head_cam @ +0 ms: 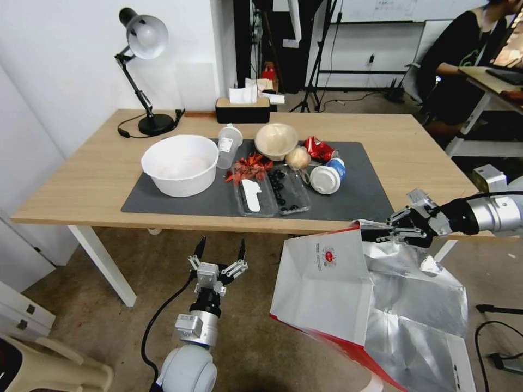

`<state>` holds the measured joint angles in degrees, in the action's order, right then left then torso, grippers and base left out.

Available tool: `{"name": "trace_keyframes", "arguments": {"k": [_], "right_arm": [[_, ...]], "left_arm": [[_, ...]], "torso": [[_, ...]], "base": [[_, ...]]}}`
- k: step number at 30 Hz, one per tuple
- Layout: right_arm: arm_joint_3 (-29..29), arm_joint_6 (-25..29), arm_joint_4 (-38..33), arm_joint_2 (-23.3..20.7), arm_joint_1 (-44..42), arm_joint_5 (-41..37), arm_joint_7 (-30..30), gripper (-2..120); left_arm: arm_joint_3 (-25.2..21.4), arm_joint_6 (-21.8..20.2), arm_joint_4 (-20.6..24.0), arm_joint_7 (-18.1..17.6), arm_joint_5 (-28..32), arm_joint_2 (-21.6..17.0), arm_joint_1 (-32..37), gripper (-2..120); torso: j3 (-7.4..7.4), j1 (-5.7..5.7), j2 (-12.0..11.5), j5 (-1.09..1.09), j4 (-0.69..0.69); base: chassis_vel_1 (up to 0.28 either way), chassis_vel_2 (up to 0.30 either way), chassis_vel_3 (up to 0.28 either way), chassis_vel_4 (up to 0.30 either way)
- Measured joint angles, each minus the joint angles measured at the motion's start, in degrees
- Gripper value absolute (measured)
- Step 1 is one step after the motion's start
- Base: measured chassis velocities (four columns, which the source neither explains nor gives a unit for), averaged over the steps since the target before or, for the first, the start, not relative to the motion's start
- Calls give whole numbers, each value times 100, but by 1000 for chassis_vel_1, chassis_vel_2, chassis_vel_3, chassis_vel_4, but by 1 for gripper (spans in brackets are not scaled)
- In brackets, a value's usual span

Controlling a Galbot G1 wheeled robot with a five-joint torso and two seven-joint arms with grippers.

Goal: Pick up the food delivery bag from the floor and place it on the table.

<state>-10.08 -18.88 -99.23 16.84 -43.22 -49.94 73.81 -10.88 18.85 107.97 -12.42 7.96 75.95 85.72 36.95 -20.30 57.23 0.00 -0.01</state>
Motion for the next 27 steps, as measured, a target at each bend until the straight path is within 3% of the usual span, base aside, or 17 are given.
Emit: {"name": "trace_keyframes", "arguments": {"k": [27], "right_arm": [[11,2,13,84,15,29,17,0]], "left_arm": [[7,17,-56,-6,-4,32,-63,100]], "torso": [[403,-313,715,0,-1]], "base": [[0,0,0,0]]}}
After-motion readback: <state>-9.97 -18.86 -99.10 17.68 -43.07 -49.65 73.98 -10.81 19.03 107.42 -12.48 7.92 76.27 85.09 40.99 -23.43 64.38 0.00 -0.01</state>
